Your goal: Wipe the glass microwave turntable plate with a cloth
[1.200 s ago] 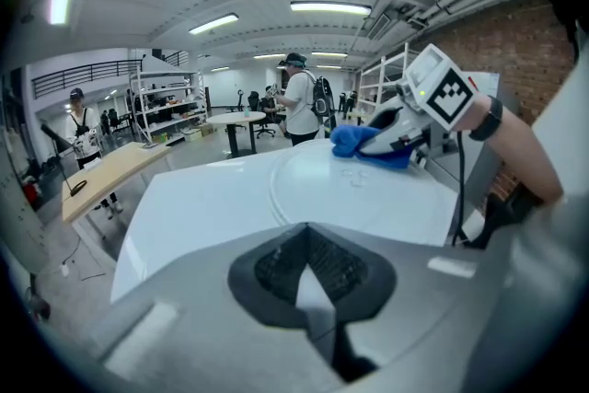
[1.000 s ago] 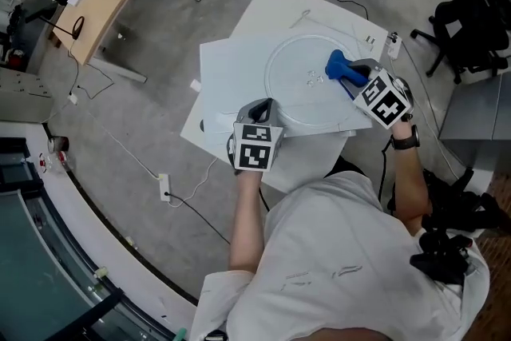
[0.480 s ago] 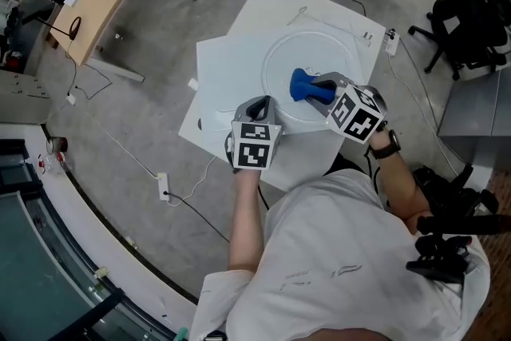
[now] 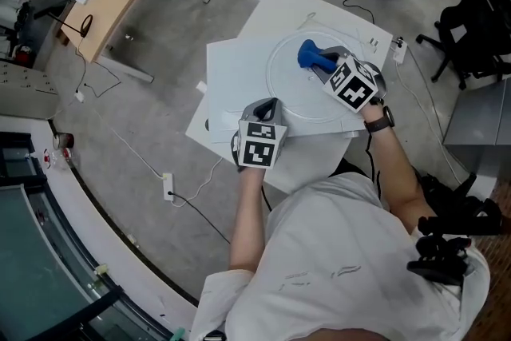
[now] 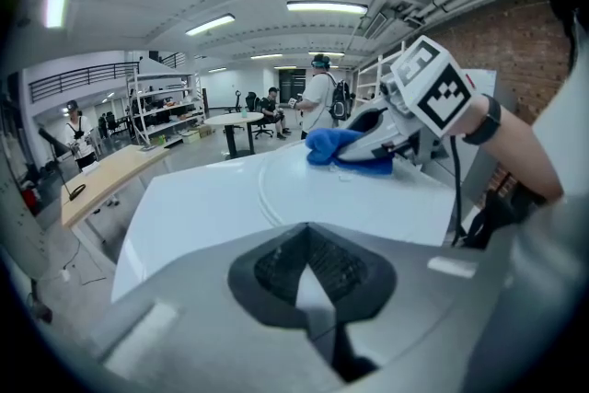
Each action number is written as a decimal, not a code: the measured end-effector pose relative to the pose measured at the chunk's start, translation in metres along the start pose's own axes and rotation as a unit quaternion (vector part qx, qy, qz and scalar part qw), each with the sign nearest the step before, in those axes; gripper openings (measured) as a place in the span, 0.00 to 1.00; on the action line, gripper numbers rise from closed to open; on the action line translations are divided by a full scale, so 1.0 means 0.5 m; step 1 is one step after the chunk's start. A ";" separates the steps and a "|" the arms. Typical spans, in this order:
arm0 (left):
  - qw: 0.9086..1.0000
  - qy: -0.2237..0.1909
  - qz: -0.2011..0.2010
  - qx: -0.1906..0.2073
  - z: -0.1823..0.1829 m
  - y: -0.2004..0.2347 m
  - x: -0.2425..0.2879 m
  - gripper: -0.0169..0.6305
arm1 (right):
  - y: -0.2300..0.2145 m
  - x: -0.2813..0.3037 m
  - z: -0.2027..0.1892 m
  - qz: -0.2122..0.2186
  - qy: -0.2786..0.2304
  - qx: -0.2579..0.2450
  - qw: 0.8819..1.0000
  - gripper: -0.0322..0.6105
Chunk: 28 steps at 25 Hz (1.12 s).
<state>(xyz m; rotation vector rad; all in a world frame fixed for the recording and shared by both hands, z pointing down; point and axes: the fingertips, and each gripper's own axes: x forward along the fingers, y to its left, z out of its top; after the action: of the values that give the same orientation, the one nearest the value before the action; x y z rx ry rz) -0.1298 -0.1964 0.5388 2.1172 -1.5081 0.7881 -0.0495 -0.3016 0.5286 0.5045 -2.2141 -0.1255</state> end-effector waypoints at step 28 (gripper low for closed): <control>1.000 0.001 -0.004 -0.006 0.001 -0.001 0.000 0.03 | 0.100 -0.005 0.035 0.040 -0.029 -0.040 0.998 0.18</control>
<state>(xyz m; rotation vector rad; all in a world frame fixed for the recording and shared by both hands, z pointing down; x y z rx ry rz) -0.1292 -0.1968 0.5384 2.1108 -1.4998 0.7762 -0.0772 -0.2562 0.5287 0.3716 -2.2725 -0.1889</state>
